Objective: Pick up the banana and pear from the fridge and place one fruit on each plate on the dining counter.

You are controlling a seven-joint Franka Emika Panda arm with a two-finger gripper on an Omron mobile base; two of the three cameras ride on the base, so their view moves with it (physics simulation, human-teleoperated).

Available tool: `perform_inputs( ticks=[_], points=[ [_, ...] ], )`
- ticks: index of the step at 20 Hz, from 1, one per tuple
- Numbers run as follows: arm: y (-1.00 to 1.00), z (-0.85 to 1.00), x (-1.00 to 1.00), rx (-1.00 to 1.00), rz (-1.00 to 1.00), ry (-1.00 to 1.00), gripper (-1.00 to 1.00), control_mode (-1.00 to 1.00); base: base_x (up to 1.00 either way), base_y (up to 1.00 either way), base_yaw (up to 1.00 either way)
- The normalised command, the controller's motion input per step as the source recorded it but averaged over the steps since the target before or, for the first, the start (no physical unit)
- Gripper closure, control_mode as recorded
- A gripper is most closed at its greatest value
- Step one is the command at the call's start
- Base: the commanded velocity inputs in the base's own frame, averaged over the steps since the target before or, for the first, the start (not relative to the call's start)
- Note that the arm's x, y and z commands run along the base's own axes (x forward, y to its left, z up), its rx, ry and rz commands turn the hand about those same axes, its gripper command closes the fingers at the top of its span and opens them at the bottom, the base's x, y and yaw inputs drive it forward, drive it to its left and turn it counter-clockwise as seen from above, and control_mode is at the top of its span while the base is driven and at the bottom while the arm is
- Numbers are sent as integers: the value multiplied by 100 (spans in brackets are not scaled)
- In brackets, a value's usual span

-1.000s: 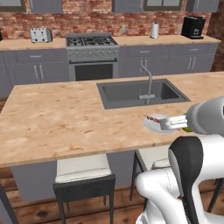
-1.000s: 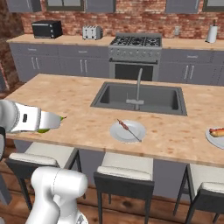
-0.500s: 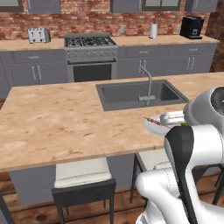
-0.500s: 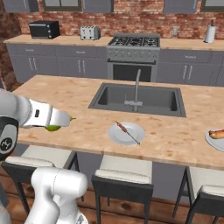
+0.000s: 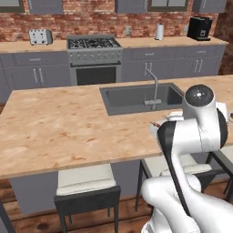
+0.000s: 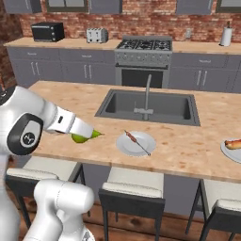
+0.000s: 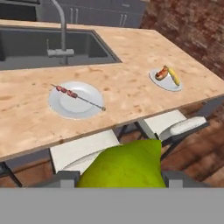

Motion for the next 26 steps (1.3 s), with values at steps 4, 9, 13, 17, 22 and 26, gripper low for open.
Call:
perform_inputs(
  ticks=[4,9,13,17,22,26],
  points=[
    [-8,-38,50,-7,-43,1,100,-100,0,0,0],
    [-17,-30,61,-1,-38,0,100,-100,0,0,0],
    [-2,-25,57,0,-26,0,100,-100,0,0,0],
    [0,-22,45,5,-15,-1,100,-100,0,0,0],
    [-22,-30,28,7,-3,-14,100,-100,0,0,0],
    [-29,-35,1,6,0,-27,100,-100,0,0,0]
  ],
)
